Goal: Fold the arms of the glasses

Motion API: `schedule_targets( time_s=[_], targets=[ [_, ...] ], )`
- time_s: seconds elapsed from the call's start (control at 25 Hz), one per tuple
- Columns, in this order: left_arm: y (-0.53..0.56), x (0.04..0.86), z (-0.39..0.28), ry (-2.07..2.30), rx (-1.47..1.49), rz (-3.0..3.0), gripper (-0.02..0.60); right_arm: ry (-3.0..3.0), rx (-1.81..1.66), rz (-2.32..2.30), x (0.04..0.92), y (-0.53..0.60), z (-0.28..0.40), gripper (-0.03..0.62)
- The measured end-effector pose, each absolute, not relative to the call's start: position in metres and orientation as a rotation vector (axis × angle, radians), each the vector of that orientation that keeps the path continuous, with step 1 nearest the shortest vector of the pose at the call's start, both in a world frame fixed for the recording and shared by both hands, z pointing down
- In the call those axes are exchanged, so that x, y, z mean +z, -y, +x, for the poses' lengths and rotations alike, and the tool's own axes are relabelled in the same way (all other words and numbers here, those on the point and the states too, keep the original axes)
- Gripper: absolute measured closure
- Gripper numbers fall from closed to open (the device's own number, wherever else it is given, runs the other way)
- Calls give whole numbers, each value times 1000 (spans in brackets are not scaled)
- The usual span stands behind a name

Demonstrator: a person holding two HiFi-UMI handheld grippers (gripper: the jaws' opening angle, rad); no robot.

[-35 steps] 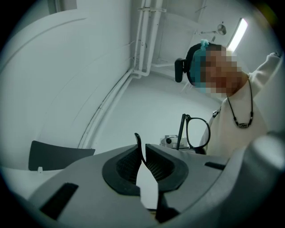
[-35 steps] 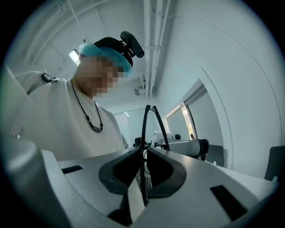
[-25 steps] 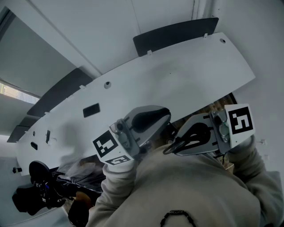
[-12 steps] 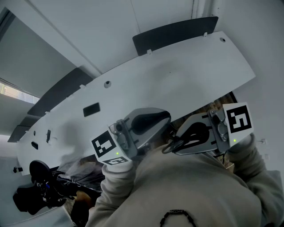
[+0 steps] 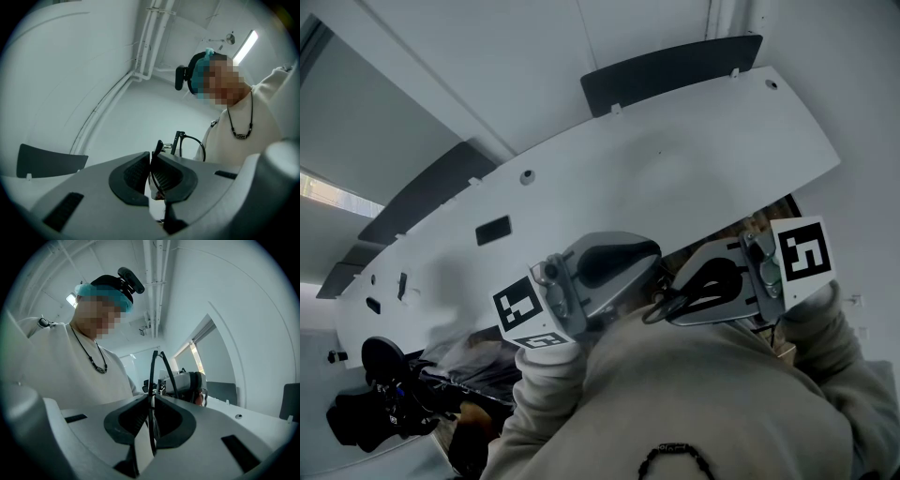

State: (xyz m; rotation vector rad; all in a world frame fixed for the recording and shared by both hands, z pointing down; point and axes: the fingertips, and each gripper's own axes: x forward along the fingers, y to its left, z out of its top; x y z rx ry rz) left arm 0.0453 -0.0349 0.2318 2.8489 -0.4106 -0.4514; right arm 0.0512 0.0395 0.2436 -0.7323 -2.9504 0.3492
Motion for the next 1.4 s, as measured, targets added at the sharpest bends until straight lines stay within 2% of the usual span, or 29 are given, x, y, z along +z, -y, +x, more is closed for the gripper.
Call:
schedule_targets(
  time_s=[0.52, 0.68, 0.76, 0.8, 0.88, 1.04, 1.12, 1.16, 1.2, 1.24, 1.4],
  targets=[
    [24, 227, 50, 299, -513, 2827, 560, 2912, 348, -730, 251, -40, 50, 536],
    [31, 227, 43, 325, -612, 2754, 557, 2918, 337, -689, 252, -35, 48, 536],
    [40, 228, 30, 392, -711, 2694, 455, 2908, 315, -646, 257, -28, 47, 536],
    [45, 229, 23, 426, -747, 2671, 433, 2903, 304, -623, 260, -23, 46, 536],
    [53, 233, 10, 501, -768, 2657, 411, 2888, 280, -574, 266, -13, 46, 536],
    [61, 246, -12, 707, -669, 2709, 408, 2796, 194, -417, 288, 10, 46, 536],
    [64, 257, -22, 818, -594, 2726, 436, 2768, 167, -352, 296, 21, 44, 536],
    [64, 263, -26, 863, -555, 2731, 510, 2756, 154, -325, 300, 26, 42, 536],
    [65, 270, -29, 903, -514, 2734, 557, 2742, 139, -297, 303, 31, 41, 536],
    [65, 277, -31, 938, -468, 2735, 574, 2724, 117, -267, 308, 36, 39, 536],
    [69, 309, -37, 1047, -245, 2728, 575, 2621, 17, -136, 328, 59, 35, 536]
  ],
)
